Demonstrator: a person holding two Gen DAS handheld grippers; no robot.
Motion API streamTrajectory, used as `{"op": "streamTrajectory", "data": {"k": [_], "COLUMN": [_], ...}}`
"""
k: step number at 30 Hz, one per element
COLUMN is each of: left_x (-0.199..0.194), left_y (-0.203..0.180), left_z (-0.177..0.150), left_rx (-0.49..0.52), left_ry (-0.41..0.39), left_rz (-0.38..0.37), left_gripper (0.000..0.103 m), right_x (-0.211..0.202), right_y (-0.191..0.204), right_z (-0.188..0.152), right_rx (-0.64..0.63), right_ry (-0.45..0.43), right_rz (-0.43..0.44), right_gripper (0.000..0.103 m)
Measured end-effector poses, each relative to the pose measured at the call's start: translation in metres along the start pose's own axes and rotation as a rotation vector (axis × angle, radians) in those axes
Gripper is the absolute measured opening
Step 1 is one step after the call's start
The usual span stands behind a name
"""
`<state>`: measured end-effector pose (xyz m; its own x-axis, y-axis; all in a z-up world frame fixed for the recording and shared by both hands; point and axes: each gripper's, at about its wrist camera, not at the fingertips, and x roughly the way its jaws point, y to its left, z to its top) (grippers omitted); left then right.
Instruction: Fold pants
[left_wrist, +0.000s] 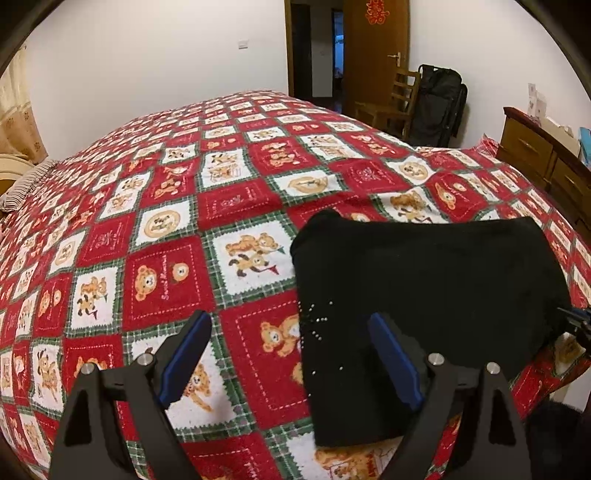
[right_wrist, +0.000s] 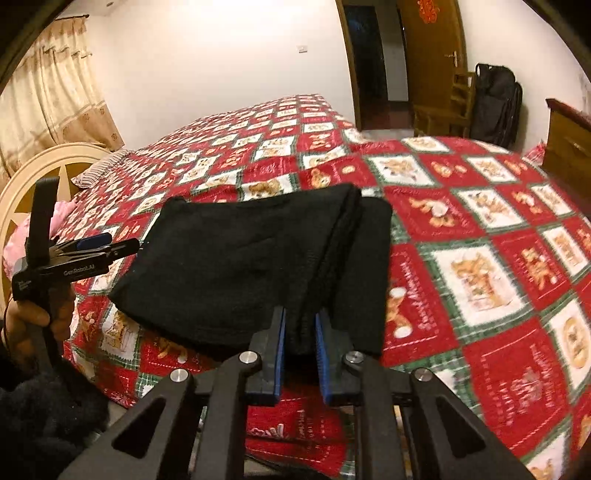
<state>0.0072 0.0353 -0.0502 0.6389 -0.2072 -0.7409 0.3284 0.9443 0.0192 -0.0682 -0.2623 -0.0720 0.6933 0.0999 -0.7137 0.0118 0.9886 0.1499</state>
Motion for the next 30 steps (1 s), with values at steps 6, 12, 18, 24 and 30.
{"op": "streamTrajectory", "data": {"k": [6, 12, 18, 24, 30], "left_x": [0.017, 0.025, 0.023, 0.024, 0.027], "left_y": [-0.019, -0.021, -0.024, -0.024, -0.024], "left_z": [0.0, -0.002, -0.001, 0.001, 0.007], "left_rx": [0.039, 0.039, 0.046, 0.063, 0.056], "left_ry": [0.024, 0.054, 0.057, 0.071, 0.08], "left_rz": [0.03, 0.052, 0.07, 0.077, 0.085], "left_gripper": [0.091, 0.091, 0.091, 0.092, 0.097], "right_x": [0.012, 0.003, -0.024, 0.001, 0.023], "right_y": [-0.007, -0.011, -0.016, -0.019, -0.022], "right_z": [-0.004, 0.0, 0.014, 0.024, 0.015], "right_rx": [0.008, 0.085, 0.172, 0.171, 0.187], "right_ry": [0.021, 0.024, -0.124, -0.088, -0.037], "right_rz": [-0.014, 0.023, -0.014, -0.108, -0.153], "right_gripper": [0.015, 0.026, 0.073, 0.073, 0.073]}}
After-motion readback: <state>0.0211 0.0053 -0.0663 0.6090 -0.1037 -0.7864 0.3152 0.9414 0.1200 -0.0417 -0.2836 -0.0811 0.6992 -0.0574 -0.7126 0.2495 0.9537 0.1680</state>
